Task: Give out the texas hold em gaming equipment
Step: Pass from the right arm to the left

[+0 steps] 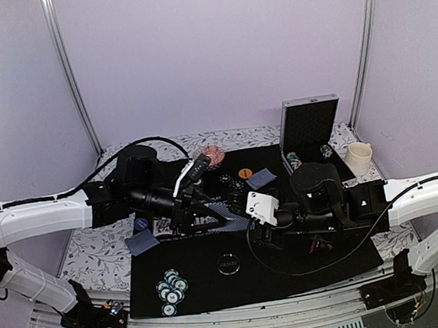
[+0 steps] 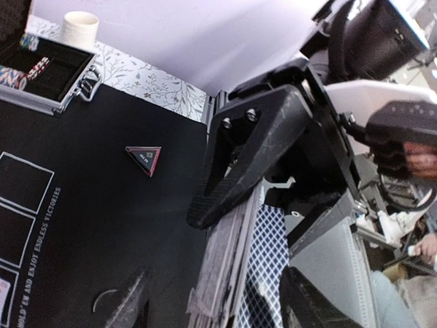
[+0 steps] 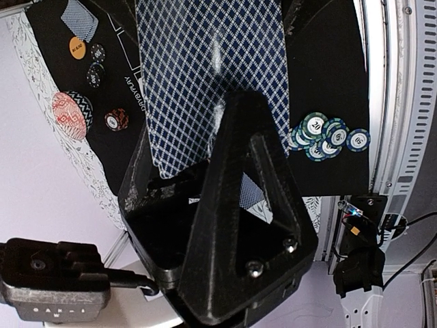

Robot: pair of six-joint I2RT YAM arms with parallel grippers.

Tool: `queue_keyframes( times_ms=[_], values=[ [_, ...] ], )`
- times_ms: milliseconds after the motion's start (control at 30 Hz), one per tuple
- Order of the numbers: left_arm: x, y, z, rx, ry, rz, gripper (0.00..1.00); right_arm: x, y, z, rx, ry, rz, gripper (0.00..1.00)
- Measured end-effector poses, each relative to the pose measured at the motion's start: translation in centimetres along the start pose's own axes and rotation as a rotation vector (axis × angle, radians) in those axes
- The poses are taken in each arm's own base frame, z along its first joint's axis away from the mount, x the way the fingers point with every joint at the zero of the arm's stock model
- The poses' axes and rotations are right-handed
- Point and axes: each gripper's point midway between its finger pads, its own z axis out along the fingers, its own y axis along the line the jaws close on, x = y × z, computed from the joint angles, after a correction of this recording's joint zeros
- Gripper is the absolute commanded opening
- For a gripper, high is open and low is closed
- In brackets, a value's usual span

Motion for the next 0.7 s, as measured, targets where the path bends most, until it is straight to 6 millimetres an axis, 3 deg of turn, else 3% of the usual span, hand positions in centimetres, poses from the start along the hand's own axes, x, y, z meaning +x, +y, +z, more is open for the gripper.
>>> queue_keyframes(
  times_ms=[133,267,367,500,567,700],
  values=[
    [0.6,-0.4,0.3,0.047,0.022,-0.012,0.32,-0.2,0.0,0.0,-0.003,-0.01,-0.011,0.5],
    [0.7,-1.1,0.3,0.092,0.028,-0.013,0.0,-0.5,0.3,0.0,-0.017,-0.021,-0.024,0.49],
    [0.8,-1.3,0.1,0.118,0.034,-0.021,0.0,-0.8,0.4,-0.1,-0.021,-0.028,-0.029,0.51],
    [0.6,-1.4,-0.1,0.115,0.022,-0.015,0.0,-0.8,0.2,0.0,-0.004,-0.021,-0.02,0.87],
    [0.0,-1.0,-0.7,0.081,0.004,-0.012,0.0,-0.2,-0.6,0.0,0.043,0.014,0.01,1.0],
    [-0.8,2.3,-3.6,-0.095,-0.032,-0.071,0.0,1.3,-4.7,-0.7,0.23,0.152,0.194,0.99]
  ],
)
